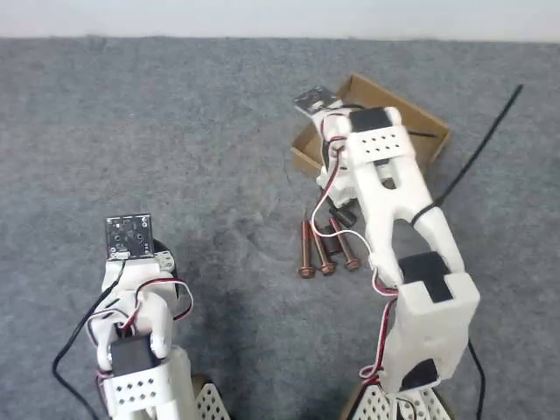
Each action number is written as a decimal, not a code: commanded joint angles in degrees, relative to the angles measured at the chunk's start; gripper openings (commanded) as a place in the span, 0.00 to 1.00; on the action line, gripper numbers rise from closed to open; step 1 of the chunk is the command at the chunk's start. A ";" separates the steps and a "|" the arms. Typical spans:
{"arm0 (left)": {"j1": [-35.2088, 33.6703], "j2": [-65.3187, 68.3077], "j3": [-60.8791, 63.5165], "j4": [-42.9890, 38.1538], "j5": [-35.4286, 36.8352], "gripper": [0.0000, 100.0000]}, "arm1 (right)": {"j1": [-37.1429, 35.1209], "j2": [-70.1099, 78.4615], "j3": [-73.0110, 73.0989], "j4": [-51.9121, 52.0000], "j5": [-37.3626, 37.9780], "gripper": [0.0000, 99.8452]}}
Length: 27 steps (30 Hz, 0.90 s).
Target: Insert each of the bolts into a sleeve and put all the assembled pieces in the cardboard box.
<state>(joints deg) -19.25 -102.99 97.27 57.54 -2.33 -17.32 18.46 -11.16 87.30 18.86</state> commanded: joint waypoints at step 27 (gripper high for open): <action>0.18 0.18 -0.66 -1.67 -0.70 0.01 | 21.05 -48.75 62.68 -28.70 -4.31 0.01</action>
<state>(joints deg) -19.25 -102.99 97.27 57.54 -2.33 0.00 -24.44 47.91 62.07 14.99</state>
